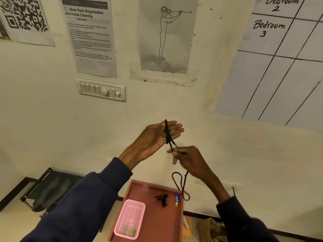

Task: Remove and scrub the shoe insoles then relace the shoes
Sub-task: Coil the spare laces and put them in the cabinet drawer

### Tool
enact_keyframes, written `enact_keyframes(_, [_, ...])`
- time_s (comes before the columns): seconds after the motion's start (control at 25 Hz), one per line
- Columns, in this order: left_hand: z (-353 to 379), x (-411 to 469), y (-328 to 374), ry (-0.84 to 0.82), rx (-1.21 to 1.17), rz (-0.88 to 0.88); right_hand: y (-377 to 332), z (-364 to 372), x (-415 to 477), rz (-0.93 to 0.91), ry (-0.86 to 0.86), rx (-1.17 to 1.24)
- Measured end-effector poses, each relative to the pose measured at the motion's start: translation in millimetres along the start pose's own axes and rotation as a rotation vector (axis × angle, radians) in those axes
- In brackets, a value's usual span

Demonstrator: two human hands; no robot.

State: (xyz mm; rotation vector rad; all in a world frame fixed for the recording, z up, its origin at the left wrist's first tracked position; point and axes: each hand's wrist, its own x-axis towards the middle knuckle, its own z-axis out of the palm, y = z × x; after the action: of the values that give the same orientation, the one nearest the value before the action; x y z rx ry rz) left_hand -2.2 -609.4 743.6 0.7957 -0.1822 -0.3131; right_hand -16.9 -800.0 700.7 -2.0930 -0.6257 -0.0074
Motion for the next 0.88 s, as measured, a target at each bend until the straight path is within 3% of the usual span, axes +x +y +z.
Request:
enact_keyframes(0.12, [-13.4,11.9,-0.9,0.066,0.289,0.192,-8.3,12.4,-22.7,-0.017,-0.069,-0.028])
enact_keyframes(0.2, [-22.2,11.1,-5.4,0.111,0.488,0.232,-18.6,6.5,-24.4,-0.074,-0.068,-0.178])
enact_keyframes(0.32, [-23.6,0.8,-18.1,0.122,0.676,0.107,-40.4,-14.0,-8.1,-0.152,0.100,-0.576])
enact_keyframes(0.4, [-16.2,-8.4,-22.9,0.063,0.643,-0.079,-44.8,-29.6,13.4,-0.213,0.237,-0.652])
enact_keyframes(0.52, [-5.0,-21.0,-20.3,-0.067,0.452,-0.302,-30.1,-36.1,37.9,-0.247,0.310,-0.390])
enact_keyframes(0.6, [-1.6,-25.8,-15.6,-0.103,0.242,-0.337,-15.5,-28.6,35.3,-0.198,0.292,-0.199])
enact_keyframes(0.72, [-5.2,-23.1,-6.4,-0.115,-0.082,-0.195,3.4,-1.1,9.3,-0.123,0.198,-0.060])
enact_keyframes(0.8, [-9.2,-12.9,-2.5,-0.124,-0.094,-0.054,4.3,14.8,-8.8,-0.041,0.106,0.061])
enact_keyframes(0.88, [-16.1,-0.9,-2.3,-0.069,0.040,0.079,-4.1,22.0,-21.3,-0.005,-0.005,0.068])
